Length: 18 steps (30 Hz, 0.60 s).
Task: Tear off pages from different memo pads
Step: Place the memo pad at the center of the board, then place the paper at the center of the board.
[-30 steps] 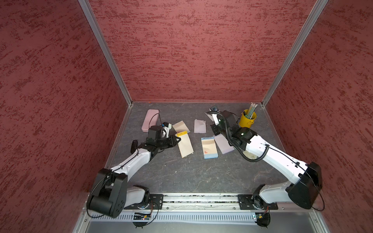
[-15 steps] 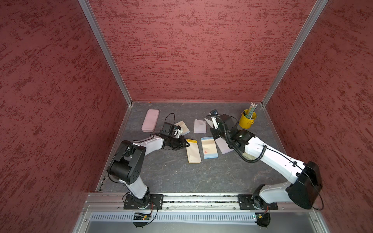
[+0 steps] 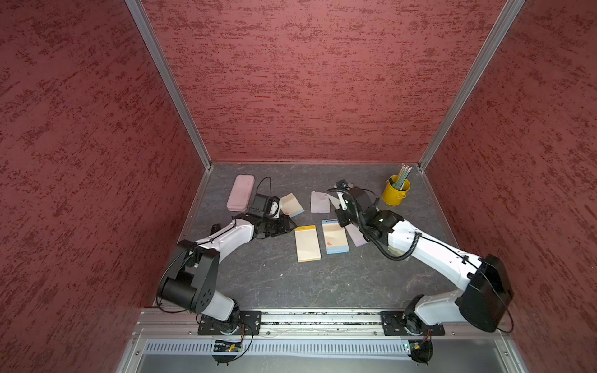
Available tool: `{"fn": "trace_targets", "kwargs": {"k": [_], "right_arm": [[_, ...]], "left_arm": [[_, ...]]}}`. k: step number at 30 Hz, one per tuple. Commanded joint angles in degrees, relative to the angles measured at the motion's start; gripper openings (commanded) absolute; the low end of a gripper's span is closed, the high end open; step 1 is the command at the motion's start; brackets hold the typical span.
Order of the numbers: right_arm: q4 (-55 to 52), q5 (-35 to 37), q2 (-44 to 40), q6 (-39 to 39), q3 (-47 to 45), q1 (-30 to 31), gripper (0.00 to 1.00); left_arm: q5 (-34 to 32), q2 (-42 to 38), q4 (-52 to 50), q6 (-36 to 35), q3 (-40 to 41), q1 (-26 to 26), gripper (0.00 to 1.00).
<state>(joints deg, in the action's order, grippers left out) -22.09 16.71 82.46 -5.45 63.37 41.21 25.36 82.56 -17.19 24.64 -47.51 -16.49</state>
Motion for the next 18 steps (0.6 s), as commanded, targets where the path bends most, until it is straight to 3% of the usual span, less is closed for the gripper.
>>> {"fn": "trace_targets", "kwargs": {"k": [1,10,18], "right_arm": [[2.65,1.01,4.42,-3.7,0.48,3.27,0.0],[7.22,-0.37,23.59,-4.57,17.45,9.44,0.0],[4.66,1.26,44.9,-3.18,40.47,11.32,0.0]], "left_arm": [[-5.0,-6.98,-1.92,0.5,2.73,4.01,0.55],[-18.36,-23.94,-11.92,0.49,3.66,12.99,0.62],[-17.92,-30.82,-15.38,0.72,3.72,19.93,0.63]]}}
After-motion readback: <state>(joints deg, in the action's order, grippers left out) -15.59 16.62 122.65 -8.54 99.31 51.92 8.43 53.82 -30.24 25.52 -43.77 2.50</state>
